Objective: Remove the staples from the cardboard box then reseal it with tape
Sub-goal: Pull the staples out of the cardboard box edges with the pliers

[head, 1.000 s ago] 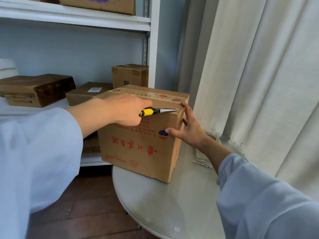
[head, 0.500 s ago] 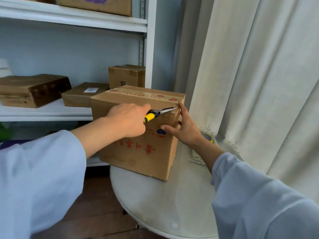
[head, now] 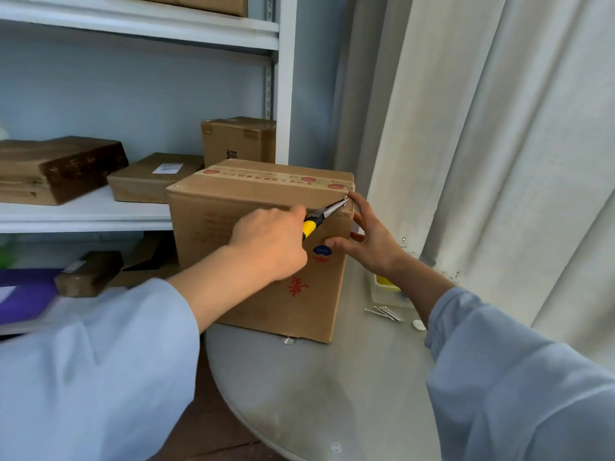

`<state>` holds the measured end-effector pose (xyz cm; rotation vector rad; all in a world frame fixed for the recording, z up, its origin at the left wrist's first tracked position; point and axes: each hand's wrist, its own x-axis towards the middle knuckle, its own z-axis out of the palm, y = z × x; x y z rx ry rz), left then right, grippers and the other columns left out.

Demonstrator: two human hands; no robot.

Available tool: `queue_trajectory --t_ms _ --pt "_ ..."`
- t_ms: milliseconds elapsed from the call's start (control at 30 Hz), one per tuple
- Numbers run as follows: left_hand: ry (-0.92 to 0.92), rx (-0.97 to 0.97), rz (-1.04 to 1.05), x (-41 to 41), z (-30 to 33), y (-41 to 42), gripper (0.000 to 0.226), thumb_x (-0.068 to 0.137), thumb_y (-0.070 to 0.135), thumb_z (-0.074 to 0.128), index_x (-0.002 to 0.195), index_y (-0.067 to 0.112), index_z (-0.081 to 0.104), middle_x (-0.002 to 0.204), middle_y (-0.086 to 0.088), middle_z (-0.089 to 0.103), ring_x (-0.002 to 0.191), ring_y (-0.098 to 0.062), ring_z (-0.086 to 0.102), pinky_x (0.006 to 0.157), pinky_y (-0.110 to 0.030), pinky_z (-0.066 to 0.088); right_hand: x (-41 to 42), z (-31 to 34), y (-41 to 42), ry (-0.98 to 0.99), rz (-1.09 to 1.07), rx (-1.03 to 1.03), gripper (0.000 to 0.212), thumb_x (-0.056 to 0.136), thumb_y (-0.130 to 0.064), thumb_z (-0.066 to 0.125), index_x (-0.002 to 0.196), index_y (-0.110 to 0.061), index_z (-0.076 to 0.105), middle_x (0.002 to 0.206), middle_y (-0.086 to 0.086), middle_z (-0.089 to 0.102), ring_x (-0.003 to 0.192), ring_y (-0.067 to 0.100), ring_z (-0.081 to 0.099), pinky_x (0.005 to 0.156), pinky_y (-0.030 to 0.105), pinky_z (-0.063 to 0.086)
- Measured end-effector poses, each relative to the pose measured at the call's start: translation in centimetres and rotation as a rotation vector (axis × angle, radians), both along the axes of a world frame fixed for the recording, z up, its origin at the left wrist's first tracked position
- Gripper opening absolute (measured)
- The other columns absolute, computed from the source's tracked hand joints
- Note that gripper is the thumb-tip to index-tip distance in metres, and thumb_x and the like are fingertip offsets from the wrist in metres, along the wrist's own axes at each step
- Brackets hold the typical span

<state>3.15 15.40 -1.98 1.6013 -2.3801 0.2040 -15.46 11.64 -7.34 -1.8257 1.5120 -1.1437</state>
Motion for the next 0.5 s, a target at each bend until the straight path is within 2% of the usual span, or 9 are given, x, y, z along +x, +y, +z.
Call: queue_trajectory --t_ms 67,167,367,500 --pt "0.049 -0.012 0.008 -0.4 -1.2 0.4 0.031 0.087 0.014 0.049 0.117 0.015 0.039 0.075 -0.002 0.045 0.074 -0.026 0.047 0.060 -0.033 0.039 0.0 0.0 -0.1 0.006 -0.004 -0.002 0.094 0.083 -0.025 0.072 0.152 -0.030 0.008 0.150 0.002 0.036 0.138 0.025 0.035 0.109 0.037 0.036" --pt "0.027 -0.016 0.021 -0.5 -1.5 0.3 0.029 0.088 0.014 0.049 0.116 0.015 0.037 0.078 -0.003 0.047 0.074 -0.026 0.048 0.060 -0.034 0.040 0.0 0.0 -0.2 0.008 0.000 -0.003 0.094 0.083 -0.024 0.071 0.152 -0.030 0.008 0.150 0.002 0.035 0.138 0.025 0.035 0.110 0.039 0.037" --pt "-0.213 -0.047 0.013 0.5 1.4 -0.5 0.031 0.088 0.014 0.048 0.117 0.016 0.037 0.069 -0.001 0.039 0.073 -0.024 0.046 0.056 -0.030 0.034 0.0 -0.1 0.0 -0.008 0.009 0.014 0.096 0.081 -0.031 0.073 0.151 -0.032 0.008 0.147 0.000 0.040 0.136 0.024 0.037 0.110 0.047 0.038" --pt "-0.282 -0.029 -0.022 0.8 2.5 -1.0 0.030 0.089 0.012 0.046 0.117 0.016 0.037 0.071 -0.001 0.041 0.062 -0.016 0.041 0.048 -0.028 0.029 0.0 -0.2 -0.1 -0.033 0.012 0.006 0.097 0.079 -0.032 0.075 0.151 -0.033 0.009 0.146 0.000 0.042 0.134 0.023 0.040 0.109 0.049 0.040"
